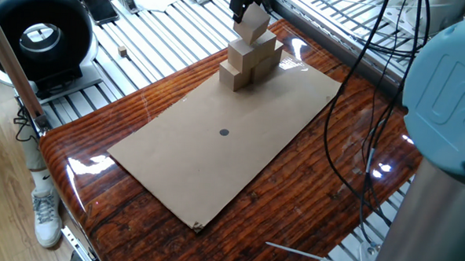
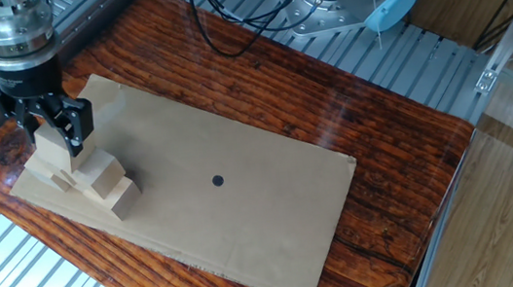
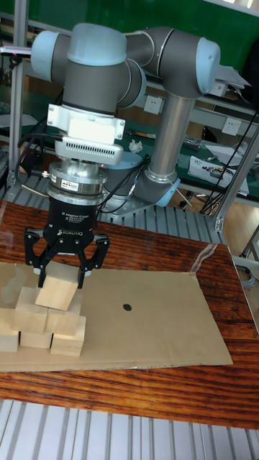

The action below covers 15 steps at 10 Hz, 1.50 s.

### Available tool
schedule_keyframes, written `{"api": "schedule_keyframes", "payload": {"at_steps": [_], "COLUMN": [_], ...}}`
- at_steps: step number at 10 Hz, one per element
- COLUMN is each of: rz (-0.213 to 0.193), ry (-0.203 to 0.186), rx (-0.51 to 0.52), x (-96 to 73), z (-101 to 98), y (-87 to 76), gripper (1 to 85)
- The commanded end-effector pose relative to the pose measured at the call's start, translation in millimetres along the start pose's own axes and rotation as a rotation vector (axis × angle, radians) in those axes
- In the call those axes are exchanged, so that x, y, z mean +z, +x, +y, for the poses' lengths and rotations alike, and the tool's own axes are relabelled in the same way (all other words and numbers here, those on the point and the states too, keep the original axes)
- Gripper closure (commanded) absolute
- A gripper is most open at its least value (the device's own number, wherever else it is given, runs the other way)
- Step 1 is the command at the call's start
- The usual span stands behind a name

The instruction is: Stack the blocks into a pyramid shape

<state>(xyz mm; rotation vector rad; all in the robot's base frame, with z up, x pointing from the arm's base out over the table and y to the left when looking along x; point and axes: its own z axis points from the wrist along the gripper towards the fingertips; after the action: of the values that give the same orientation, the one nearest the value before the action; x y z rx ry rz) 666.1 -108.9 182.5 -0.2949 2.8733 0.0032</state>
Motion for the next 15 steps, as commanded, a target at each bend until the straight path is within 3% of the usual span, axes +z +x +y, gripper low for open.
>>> {"api": "schedule_keyframes", "payload": {"at_steps": [1, 10, 13, 15], "rz": [-0.002, -0.006, -0.001, 0.011], "ry": [-0.004, -0.023, -0.009, 0.01], "rx": [-0.013, -0.019, -0.03, -0.042], "x": [-0.4, 3.8, 4.7, 4.3], "z": [-0.2, 4.3, 0.4, -4.4], "y": [-0.4, -3.4, -2.3, 0.9], "gripper": [73.7, 58.3, 50.0, 38.0]}}
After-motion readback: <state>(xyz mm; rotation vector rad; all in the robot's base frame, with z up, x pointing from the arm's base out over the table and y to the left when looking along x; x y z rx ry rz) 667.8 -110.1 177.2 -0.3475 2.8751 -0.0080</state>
